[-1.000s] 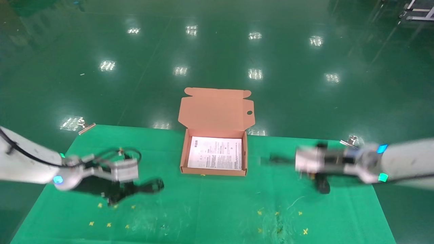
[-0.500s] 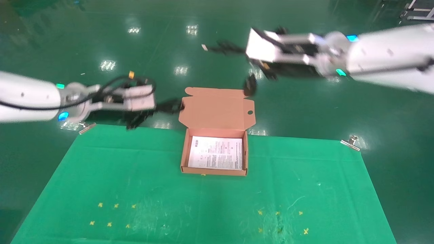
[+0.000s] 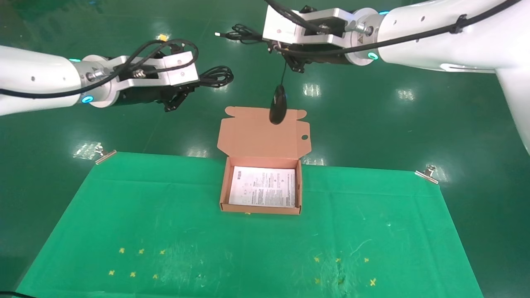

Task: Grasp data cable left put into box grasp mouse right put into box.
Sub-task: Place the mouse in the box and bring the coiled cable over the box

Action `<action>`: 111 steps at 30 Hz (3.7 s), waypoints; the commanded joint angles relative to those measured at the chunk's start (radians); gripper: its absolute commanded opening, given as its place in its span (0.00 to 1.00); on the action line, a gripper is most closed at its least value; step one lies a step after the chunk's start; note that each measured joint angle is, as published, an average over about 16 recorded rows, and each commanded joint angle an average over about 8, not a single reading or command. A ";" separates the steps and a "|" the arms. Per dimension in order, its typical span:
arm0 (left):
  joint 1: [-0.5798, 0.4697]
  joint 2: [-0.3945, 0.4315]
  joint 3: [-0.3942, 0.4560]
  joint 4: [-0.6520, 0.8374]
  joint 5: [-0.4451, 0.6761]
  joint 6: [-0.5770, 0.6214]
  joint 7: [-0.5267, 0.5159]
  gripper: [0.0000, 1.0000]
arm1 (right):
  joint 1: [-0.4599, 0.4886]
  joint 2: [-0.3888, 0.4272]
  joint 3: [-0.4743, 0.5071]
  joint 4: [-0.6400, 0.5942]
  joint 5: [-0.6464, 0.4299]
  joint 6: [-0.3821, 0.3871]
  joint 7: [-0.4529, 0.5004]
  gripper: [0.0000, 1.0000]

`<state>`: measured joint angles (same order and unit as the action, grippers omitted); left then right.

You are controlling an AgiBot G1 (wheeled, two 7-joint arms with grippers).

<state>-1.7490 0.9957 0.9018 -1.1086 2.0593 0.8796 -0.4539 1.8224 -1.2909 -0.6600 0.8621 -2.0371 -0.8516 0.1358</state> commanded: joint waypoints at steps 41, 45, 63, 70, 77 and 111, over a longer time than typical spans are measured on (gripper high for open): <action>0.037 -0.099 0.042 -0.137 0.269 0.167 -0.288 0.00 | -0.171 -0.082 -0.470 -0.136 0.322 0.270 0.162 0.00; 0.037 -0.100 0.042 -0.138 0.270 0.167 -0.289 0.00 | -0.187 -0.081 -0.523 -0.183 0.365 0.315 0.221 0.00; 0.055 -0.077 0.048 -0.129 0.255 0.148 -0.276 0.00 | -0.185 -0.049 -0.620 -0.214 0.469 0.336 0.266 1.00; 0.100 0.007 0.064 -0.043 0.197 0.054 -0.198 0.00 | -0.174 -0.007 -0.631 -0.178 0.458 0.319 0.279 1.00; 0.154 0.124 0.077 0.108 0.112 -0.096 -0.061 0.00 | -0.145 0.097 -0.625 -0.114 0.446 0.314 0.292 1.00; 0.225 0.373 0.158 0.470 -0.267 -0.363 0.493 1.00 | -0.069 0.460 -0.639 0.280 0.285 0.274 0.504 1.00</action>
<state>-1.5224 1.3650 1.0610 -0.6432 1.7881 0.5166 0.0397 1.7538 -0.8292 -1.2985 1.1448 -1.7528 -0.5762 0.6406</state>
